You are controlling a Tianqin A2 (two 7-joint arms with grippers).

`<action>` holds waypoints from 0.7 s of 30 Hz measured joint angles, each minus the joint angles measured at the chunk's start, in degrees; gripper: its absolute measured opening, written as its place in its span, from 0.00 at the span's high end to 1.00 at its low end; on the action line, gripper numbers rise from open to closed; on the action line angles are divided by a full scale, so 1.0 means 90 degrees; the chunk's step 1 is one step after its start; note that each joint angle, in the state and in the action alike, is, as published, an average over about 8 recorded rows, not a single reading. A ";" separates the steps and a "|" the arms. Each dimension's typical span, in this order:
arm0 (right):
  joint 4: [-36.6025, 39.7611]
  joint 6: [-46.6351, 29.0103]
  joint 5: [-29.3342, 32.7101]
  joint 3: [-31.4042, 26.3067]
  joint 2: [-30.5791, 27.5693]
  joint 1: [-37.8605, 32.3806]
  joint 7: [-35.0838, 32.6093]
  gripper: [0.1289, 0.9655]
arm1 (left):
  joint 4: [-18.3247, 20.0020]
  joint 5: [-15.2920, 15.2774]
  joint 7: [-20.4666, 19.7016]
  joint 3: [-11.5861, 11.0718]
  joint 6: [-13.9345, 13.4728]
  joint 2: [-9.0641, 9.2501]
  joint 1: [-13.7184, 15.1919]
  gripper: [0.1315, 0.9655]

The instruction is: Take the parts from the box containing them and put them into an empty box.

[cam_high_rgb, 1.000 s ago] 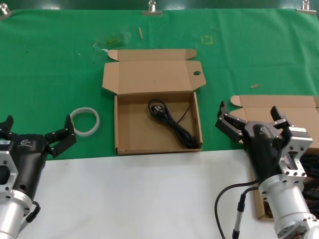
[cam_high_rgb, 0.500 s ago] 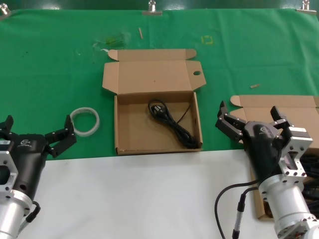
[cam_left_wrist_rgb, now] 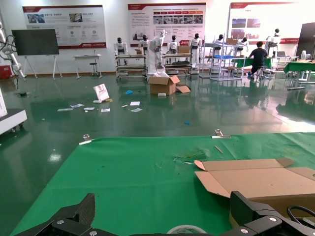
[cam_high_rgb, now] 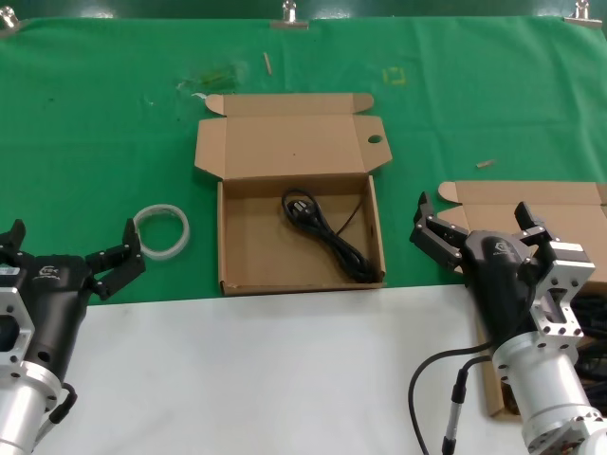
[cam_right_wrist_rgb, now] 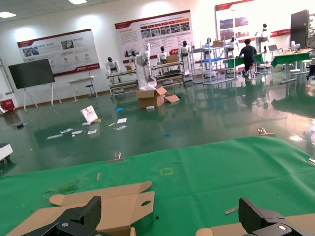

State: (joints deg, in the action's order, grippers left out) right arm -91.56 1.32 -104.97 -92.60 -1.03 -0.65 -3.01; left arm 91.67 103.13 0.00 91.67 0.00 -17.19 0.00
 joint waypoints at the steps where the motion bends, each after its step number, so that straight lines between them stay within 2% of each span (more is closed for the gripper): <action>1: 0.0000 0.0000 0.0000 0.0000 0.0000 0.0000 0.0000 0.00 | 0.0000 0.0000 0.0000 0.0000 0.0000 0.0000 0.0000 0.00; 21: 0.0000 0.0000 0.0000 0.0000 0.0000 0.0000 0.0000 0.00 | 0.0000 0.0000 0.0000 0.0000 0.0000 0.0000 0.0000 0.00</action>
State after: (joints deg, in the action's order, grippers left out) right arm -91.56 1.32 -104.97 -92.60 -1.03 -0.65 -3.01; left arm 91.67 103.13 0.00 91.67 0.00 -17.19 0.00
